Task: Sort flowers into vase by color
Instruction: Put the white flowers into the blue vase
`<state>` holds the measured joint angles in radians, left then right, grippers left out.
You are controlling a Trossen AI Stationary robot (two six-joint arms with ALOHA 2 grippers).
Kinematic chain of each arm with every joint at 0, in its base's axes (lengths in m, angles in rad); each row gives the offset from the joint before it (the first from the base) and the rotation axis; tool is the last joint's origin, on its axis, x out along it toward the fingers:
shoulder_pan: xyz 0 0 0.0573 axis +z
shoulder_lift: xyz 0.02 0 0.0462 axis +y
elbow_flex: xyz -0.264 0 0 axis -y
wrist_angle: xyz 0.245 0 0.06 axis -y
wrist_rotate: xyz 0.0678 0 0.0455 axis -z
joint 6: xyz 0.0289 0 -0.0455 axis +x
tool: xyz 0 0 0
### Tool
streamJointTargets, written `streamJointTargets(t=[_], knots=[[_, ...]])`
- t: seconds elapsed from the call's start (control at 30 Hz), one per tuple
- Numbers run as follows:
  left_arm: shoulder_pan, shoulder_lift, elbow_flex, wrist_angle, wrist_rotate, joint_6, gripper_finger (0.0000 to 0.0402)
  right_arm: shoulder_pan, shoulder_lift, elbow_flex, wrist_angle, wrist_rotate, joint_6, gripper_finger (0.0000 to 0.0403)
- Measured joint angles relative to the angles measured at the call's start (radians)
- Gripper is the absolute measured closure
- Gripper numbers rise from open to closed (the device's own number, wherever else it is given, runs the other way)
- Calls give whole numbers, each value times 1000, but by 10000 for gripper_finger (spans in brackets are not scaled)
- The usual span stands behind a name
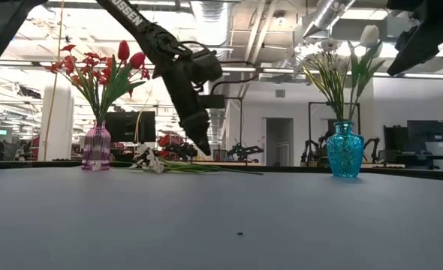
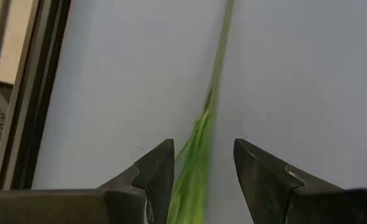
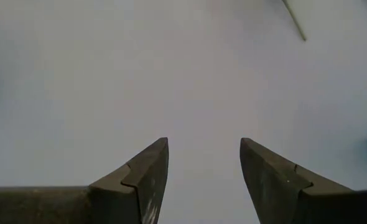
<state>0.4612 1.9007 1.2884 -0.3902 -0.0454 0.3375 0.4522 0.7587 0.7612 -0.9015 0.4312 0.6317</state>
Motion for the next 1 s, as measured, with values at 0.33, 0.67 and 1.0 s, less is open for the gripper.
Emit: streamJointTargets(t=[0.33, 0.67, 1.0], knots=[[63, 63, 1, -65, -3, 74, 246, 53, 73, 0, 30, 19, -1, 180], [69, 106, 4, -109, -34, 89, 259, 50, 92, -1, 52, 17, 4, 180], [4, 34, -4, -220, 133, 5, 387, 82, 120, -1, 143, -18, 24, 180]])
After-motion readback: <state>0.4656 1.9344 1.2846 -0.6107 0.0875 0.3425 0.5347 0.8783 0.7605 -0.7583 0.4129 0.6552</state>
